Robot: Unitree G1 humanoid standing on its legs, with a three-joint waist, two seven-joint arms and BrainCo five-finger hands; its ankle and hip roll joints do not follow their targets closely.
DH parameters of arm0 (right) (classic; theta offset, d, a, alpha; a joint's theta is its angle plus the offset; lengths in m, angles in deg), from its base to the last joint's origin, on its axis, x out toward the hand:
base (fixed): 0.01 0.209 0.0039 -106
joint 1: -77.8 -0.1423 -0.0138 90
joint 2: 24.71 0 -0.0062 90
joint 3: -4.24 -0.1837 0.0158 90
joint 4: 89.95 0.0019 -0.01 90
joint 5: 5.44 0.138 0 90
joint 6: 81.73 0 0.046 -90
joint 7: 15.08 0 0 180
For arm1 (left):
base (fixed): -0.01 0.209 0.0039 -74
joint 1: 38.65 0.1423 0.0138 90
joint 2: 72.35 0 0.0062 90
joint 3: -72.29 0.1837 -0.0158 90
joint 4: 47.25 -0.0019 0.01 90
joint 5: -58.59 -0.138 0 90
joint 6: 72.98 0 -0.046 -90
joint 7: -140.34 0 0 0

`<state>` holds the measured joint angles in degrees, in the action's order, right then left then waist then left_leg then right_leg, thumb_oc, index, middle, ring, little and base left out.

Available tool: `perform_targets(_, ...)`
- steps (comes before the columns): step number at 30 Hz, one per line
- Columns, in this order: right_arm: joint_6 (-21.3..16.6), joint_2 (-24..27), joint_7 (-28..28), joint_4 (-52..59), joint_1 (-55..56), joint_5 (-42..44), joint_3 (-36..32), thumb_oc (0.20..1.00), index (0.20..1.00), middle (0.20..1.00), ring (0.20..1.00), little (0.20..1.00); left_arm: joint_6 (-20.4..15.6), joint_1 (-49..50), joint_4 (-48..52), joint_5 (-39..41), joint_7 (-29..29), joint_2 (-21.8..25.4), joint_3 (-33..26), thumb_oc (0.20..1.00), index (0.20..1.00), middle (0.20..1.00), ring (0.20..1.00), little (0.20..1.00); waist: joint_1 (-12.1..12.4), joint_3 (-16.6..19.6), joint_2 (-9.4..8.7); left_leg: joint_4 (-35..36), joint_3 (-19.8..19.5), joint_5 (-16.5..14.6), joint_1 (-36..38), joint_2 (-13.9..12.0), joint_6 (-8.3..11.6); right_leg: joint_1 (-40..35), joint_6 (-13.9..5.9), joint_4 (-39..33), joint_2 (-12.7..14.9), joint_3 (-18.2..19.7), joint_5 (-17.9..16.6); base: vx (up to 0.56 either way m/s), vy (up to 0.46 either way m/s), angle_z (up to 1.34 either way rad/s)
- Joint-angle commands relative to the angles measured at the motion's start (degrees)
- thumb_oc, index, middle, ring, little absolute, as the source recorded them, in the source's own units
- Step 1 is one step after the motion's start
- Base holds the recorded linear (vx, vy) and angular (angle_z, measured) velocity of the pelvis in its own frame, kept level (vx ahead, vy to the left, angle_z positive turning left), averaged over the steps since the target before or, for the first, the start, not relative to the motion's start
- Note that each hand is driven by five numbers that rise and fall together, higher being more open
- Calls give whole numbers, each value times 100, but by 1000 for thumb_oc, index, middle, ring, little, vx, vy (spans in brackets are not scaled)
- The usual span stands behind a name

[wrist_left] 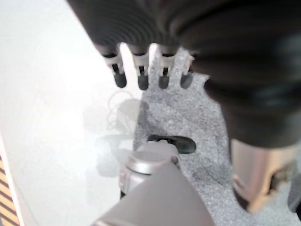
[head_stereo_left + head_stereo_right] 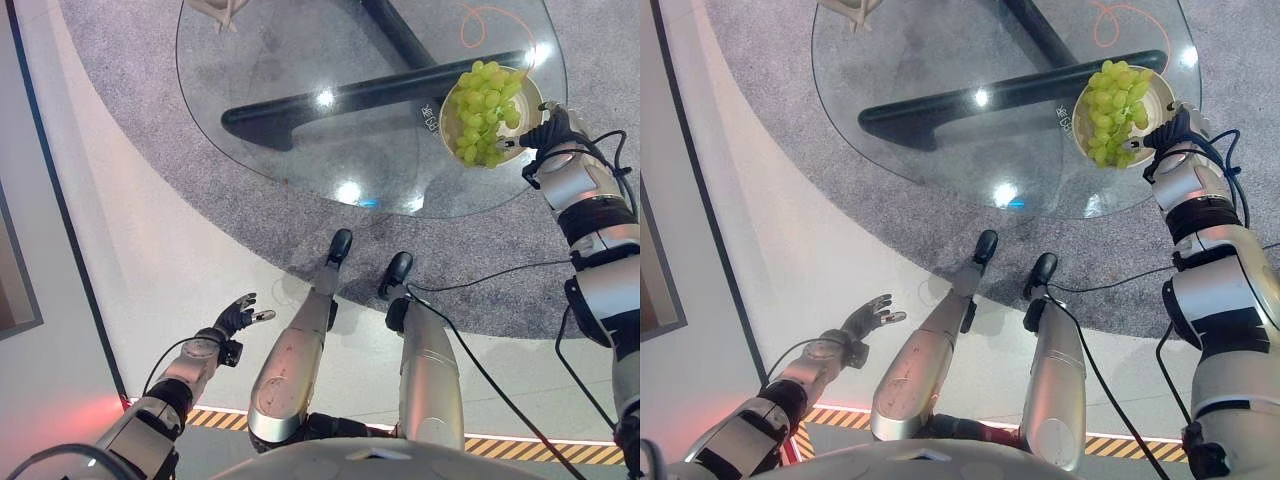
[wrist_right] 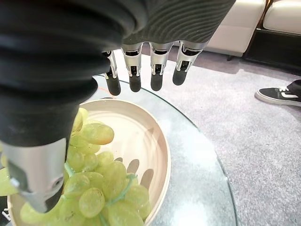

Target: Pick up fruits into the plate

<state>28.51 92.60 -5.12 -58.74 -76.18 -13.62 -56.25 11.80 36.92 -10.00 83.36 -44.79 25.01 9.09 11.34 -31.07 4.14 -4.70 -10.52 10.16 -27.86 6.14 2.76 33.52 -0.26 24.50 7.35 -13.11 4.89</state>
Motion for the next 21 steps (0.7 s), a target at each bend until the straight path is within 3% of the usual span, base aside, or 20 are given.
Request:
perform_targets(1,-112,326,303,-122,-138,-132,271,1000,1000,1000,1000,1000,-58,214,-77,3,29,29,98,1000,1000,1000,1000,1000,-7,128,111,-1053,425,-1402,169,153,-376,-468,-347,-697,-152,87,-194,0,0,0)
perform_targets(14,-704,131,459,683,992,1030,-562,1000,1000,1000,1000,1000,63,128,-373,7,-167,-22,-219,1000,1000,1000,1000,1000,-239,129,-73,-702,580,-1476,1145,-7,-331,-1395,-353,-965,-188,255,-127,2,-2,-1)
perform_targets(15,-1158,-295,432,1589,2219,2187,-1127,1000,1000,1000,1000,1000,104,153,-579,-80,-150,-143,-314,1000,1000,1000,1000,1000,-470,453,-240,-437,661,-1504,1554,-101,-304,-1804,-386,-1261,-184,384,-183,62,-16,-15)
perform_targets(16,-1247,-390,373,1688,2405,2357,-1221,1000,1000,1000,1000,1000,104,167,-608,-109,-137,-173,-339,1000,1000,1000,1000,1000,-505,506,-263,-402,672,-1512,1609,-113,-299,-1868,-391,-1309,-181,408,-190,120,-20,-11)
perform_targets(19,-2056,-1178,-168,1891,3935,3109,-1813,1000,1000,1000,1000,1000,158,319,-839,-337,-4,-380,-527,1000,1000,1000,1000,1000,-730,952,-374,-110,810,-1571,2124,-189,-278,-2392,-422,-1633,-204,575,-210,148,-23,-17)
perform_targets(21,-2299,-1428,-482,1794,4447,3362,-1975,1000,1000,1000,1000,1000,132,421,-916,-460,32,-463,-581,1000,1000,1000,1000,1000,-781,1119,-392,-10,858,-1584,2311,-217,-281,-2580,-430,-1731,-219,622,-213,139,-25,-25)
